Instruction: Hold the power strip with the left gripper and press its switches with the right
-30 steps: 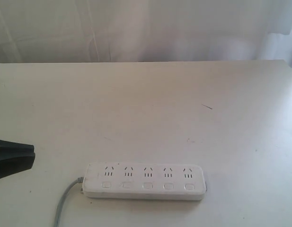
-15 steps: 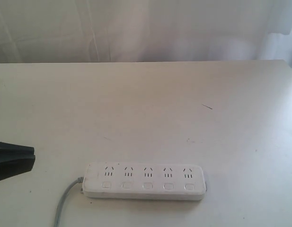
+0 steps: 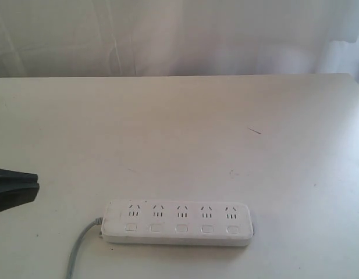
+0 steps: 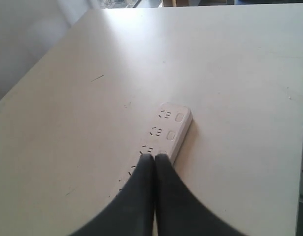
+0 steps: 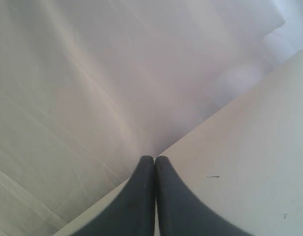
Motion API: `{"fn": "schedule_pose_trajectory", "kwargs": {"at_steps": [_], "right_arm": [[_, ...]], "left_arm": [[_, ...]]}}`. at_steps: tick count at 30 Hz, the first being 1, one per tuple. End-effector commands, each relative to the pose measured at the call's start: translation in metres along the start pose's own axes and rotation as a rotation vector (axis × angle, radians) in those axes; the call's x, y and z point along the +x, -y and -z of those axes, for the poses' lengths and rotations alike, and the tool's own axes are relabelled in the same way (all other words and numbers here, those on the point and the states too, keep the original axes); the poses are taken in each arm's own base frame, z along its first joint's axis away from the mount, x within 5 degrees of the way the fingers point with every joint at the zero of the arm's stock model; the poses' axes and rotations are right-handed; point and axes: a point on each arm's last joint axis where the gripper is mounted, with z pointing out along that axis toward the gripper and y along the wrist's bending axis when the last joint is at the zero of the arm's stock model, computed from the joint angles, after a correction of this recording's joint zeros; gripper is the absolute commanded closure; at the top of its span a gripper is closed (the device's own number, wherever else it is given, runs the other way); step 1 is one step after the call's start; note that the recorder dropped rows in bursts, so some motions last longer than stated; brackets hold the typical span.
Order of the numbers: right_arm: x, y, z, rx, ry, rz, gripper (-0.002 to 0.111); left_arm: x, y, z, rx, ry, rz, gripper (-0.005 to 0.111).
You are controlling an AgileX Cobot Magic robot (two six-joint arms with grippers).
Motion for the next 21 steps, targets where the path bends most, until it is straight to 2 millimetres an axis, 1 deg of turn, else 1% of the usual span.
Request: {"fn": "schedule_pose_trajectory", "kwargs": {"at_steps": [1, 4, 8, 10, 12, 15, 18, 21], "right_arm": [[0.001, 0.002, 0.000, 0.006, 0.003, -0.003, 0.108], [0.001, 0.002, 0.000, 0.006, 0.003, -0.003, 0.108], [0.001, 0.002, 0.000, 0.006, 0.003, -0.003, 0.108], [0.001, 0.002, 0.000, 0.006, 0.003, -0.003, 0.108], [0.001, 0.002, 0.000, 0.006, 0.003, -0.003, 0.108], [0.001, 0.002, 0.000, 0.006, 0.003, -0.003, 0.108], [0.001, 0.002, 0.000, 0.006, 0.003, -0.003, 0.108], [0.001, 0.002, 0.000, 0.006, 0.003, -0.003, 0.108]], "left_arm": [[0.006, -0.002, 0.000, -0.036, -0.037, 0.059, 0.107], [0.017, -0.001, -0.001, -0.067, -0.070, 0.079, 0.107], [0.043, -0.001, -0.004, -0.157, -0.086, 0.146, 0.107], [0.045, -0.006, -0.001, -0.237, -0.023, 0.194, 0.107], [0.047, -0.011, 0.003, -0.336, 0.035, 0.254, 0.107], [0.056, -0.016, 0.008, -0.435, 0.058, 0.378, 0.107], [0.074, -0.014, 0.007, -0.499, 0.050, 0.518, 0.107], [0.093, -0.010, 0.005, -0.552, 0.064, 0.598, 0.107]]}}
